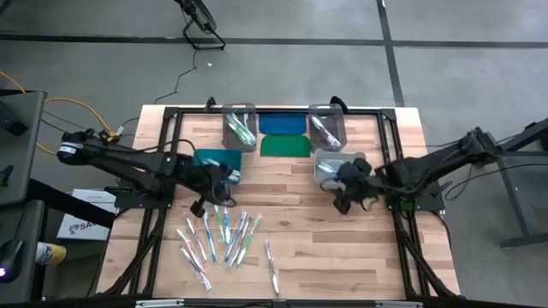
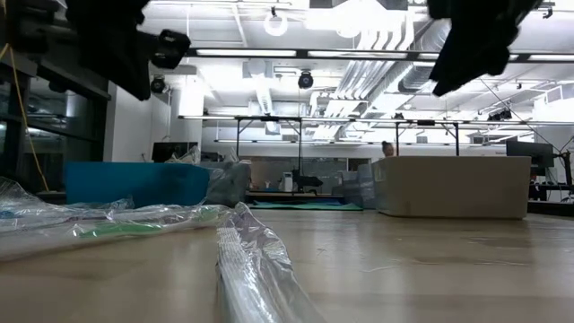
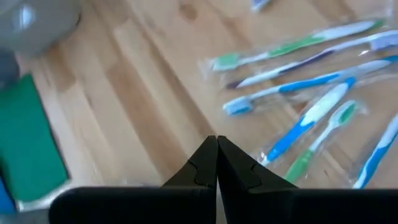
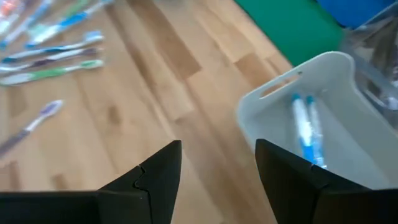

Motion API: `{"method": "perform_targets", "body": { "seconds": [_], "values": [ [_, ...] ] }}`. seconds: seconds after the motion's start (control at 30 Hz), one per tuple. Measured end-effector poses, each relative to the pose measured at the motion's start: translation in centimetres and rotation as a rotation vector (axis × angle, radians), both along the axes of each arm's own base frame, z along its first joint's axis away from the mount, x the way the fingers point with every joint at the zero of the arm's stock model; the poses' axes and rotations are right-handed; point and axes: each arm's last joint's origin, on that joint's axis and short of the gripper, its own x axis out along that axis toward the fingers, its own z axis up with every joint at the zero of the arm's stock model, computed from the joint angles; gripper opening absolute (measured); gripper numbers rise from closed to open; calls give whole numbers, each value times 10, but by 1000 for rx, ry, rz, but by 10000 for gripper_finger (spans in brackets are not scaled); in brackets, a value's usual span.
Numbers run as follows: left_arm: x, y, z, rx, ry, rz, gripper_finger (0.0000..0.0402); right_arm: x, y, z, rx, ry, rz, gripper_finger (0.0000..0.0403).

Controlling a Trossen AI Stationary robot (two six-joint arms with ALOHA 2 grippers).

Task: Pick & Place Toothbrushes
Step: Put the violet toothbrush into the right black bin

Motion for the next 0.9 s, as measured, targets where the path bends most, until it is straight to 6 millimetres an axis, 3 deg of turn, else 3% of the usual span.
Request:
{"method": "perform_targets", "body": {
  "seconds": [0.37, 0.6, 0.9],
  "values": [
    [-2, -16, 0, 11, -11, -87, 1, -11, 50, -2, 30, -101, 61, 199],
    [-2, -19, -1, -17, 5, -66, 1, 6, 75, -15, 46, -113, 185, 199],
    [3, -20, -3, 38, -19, -148, 1, 31, 99, -29, 245, -171, 240, 199]
  ]
}}
